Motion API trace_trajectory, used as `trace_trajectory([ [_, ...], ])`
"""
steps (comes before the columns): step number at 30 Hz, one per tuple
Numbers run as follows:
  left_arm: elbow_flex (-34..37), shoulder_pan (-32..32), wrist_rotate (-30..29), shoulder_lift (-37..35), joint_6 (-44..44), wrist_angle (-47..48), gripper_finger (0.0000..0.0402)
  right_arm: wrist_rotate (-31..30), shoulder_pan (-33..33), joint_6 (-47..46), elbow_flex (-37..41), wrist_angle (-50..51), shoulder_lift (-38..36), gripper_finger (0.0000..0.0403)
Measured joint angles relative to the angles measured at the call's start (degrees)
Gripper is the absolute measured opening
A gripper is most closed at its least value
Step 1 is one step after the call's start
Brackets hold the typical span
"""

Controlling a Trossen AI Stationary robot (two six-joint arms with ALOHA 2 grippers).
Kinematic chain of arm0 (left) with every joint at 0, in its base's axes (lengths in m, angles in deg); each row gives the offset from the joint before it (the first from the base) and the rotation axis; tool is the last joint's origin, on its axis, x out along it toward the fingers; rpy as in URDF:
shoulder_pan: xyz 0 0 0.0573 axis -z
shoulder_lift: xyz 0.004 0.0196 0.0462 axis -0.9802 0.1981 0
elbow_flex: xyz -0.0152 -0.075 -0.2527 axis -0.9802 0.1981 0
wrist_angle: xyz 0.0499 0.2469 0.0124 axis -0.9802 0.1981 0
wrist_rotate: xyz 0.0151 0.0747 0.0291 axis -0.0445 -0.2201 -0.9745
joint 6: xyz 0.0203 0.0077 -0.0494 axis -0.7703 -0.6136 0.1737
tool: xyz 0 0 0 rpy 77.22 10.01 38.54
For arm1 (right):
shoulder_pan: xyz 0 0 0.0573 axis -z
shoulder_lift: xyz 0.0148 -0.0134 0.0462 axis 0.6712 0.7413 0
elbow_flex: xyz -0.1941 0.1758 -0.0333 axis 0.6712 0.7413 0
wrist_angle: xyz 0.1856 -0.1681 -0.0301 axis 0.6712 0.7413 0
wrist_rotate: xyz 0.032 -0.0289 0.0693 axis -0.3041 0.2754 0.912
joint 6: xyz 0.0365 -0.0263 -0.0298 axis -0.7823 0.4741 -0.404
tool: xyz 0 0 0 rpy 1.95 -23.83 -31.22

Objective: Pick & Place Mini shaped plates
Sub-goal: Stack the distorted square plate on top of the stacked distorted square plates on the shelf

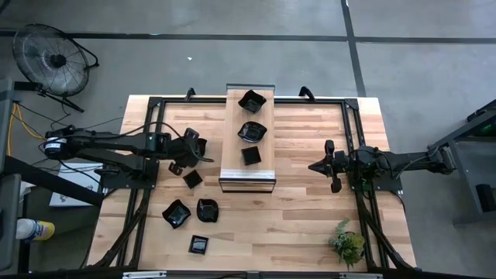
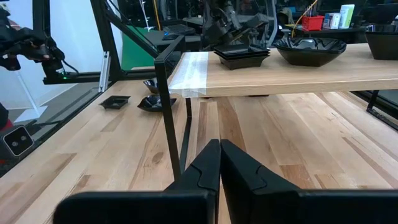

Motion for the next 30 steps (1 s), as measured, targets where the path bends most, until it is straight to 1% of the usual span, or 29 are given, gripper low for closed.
trace_trajectory([
  [3,0.04,0.0,0.17,0.04,0.3,-0.16,0.0224,0.0,-0.02,0.0,0.0,0.01,0.0,0.0006],
  [7,0.04,-0.08,0.78,1.85,0.8,0.0,0.0224,0.01,-0.01,0.0,0.0,0.0,-0.01,0.0007],
  [10,0.04,-2.25,1.36,3.62,1.82,-0.31,0.0224,0.02,-0.02,0.0,0.0,0.02,0.0,0.0008],
  [16,-0.24,-5.78,3.92,5.94,10.08,-2.93,0.0224,0.0,-0.02,0.0,0.0,0.0,0.0,0.0008],
  [24,-0.27,-4.86,4.98,6.23,15.16,-1.07,0.0224,0.0,-0.01,0.0,0.0,0.01,0.0,0.0005],
  [30,1.09,-4.09,4.6,7.59,15.37,-2.0,0.0224,0.01,-0.01,0.0,0.0,0.0,0.0,0.0002],
])
